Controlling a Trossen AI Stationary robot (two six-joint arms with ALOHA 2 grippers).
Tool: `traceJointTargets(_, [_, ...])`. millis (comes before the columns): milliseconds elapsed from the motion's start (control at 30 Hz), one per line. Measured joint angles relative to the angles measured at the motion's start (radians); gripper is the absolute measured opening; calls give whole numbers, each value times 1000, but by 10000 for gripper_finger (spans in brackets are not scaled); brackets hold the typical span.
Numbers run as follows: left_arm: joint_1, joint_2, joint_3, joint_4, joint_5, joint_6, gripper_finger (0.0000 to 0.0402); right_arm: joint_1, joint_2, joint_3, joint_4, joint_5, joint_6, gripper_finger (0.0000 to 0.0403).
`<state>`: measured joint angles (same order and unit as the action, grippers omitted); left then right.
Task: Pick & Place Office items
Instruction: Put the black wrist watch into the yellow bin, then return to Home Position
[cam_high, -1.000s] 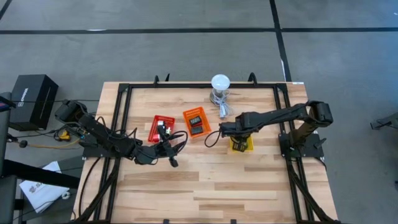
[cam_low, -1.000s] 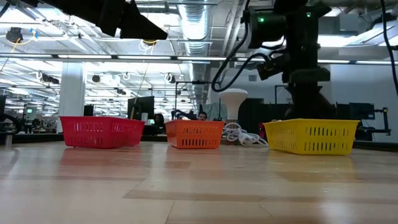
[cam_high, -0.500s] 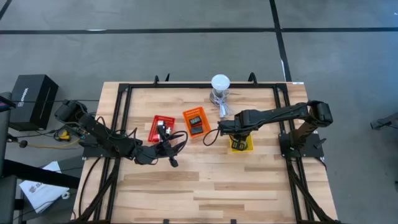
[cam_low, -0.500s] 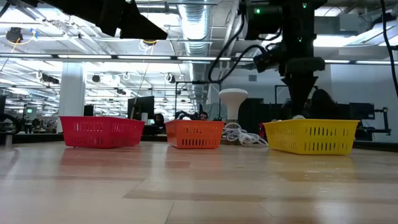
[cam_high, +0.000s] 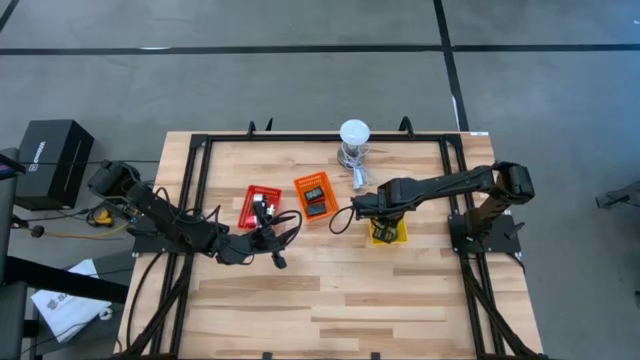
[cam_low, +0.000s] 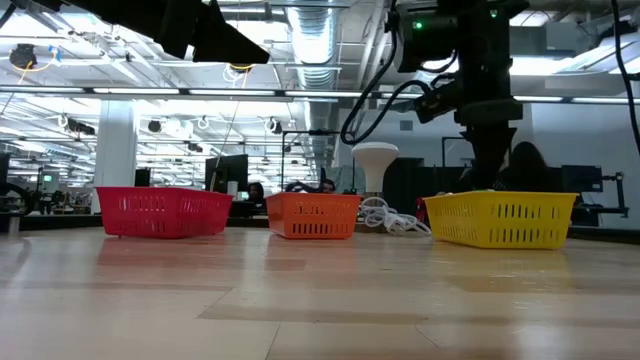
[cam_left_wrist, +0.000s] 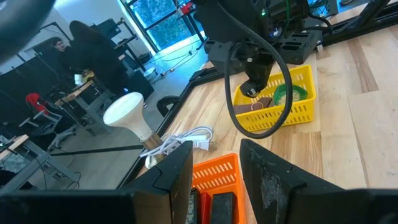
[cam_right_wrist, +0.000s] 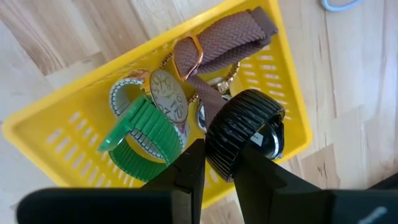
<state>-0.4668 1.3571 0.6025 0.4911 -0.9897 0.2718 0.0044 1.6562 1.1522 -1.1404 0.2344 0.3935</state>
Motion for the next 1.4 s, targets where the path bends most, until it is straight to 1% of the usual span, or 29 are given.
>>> traceJointTargets(233, [0, 0, 0, 0, 0, 0, 129, 0, 0, 0, 18, -1, 11, 69])
traceJointTargets(333, [0, 0, 0, 0, 0, 0, 129, 0, 0, 0, 24, -24, -5, 69])
traceJointTargets(500, [0, 0, 0, 0, 0, 0, 129, 3, 0, 0, 30, -33, -8, 69])
traceJointTargets(800, [0, 0, 0, 0, 0, 0, 129, -7, 0, 0, 22, -132, 14, 69])
traceJointTargets(933, [0, 0, 0, 0, 0, 0, 129, -5, 1, 0, 23, -137, 12, 71])
traceJointTargets(1067, [0, 0, 0, 0, 0, 0, 129, -16, 1, 0, 27, -136, -6, 95])
traceJointTargets(1200, [0, 0, 0, 0, 0, 0, 129, -37, 1, 0, 37, -136, -8, 133])
traceJointTargets(1300, [0, 0, 0, 0, 0, 0, 129, -49, -2, 0, 2, -147, -7, 161])
traceJointTargets(1400, [0, 0, 0, 0, 0, 0, 129, -53, -9, 0, -3, -151, 32, 178])
